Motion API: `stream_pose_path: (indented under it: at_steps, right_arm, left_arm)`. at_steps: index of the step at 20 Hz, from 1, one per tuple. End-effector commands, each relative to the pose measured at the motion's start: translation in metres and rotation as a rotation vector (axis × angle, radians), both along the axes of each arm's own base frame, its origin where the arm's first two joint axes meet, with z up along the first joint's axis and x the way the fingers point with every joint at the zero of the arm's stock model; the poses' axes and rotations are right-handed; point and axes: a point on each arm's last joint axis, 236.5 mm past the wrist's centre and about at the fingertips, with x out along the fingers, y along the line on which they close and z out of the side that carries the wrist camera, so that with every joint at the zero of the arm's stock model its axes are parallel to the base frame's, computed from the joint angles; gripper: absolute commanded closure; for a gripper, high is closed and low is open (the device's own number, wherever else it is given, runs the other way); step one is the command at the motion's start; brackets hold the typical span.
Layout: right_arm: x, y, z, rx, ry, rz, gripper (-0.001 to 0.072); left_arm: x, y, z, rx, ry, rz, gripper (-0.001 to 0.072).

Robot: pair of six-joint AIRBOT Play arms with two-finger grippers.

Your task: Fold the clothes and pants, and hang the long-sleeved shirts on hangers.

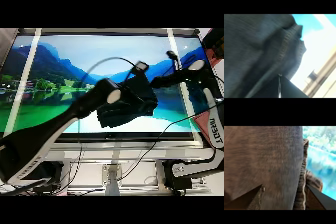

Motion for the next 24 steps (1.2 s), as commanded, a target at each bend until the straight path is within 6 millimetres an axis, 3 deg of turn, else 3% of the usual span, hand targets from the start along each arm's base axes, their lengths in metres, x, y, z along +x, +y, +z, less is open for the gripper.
stream_pose_path:
  at_steps: [1,3,7,11,13,16,19,24]
  right_arm:
    - [0.021,0.002,-0.024,-0.161,-0.004,0.002,0.0101]
    - [0.028,0.004,-0.027,-0.126,0.056,-0.063,0.0101]
    - [0.024,0.005,-0.049,-0.115,0.182,-0.064,0.0101]
    - [0.013,-0.03,-0.061,-0.093,0.304,-0.132,0.0101]
    - [-0.003,-0.036,-0.061,0.011,0.403,-0.162,0.0101]
    - [-0.009,-0.016,-0.055,0.269,0.499,-0.181,0.0101]
    - [-0.014,-0.003,-0.077,0.308,0.569,-0.172,0.009]
    - [-0.025,0.07,-0.089,0.393,0.647,-0.067,0.009]
  left_arm:
    - [0.019,0.032,0.032,-0.013,-0.054,0.065,0.0685]
    - [0.019,0.037,0.028,0.004,-0.039,0.072,0.0685]
    - [0.013,0.043,0.021,0.039,-0.008,0.066,0.0684]
    - [0.011,0.045,0.018,0.052,0.002,0.064,0.0684]
    - [0.011,0.045,0.018,0.054,0.003,0.065,0.0684]
    - [0.011,0.046,0.018,0.055,0.005,0.066,0.0685]
    - [0.01,0.047,0.017,0.06,0.009,0.066,0.0685]
    - [0.008,0.049,0.017,0.066,0.015,0.064,0.0684]
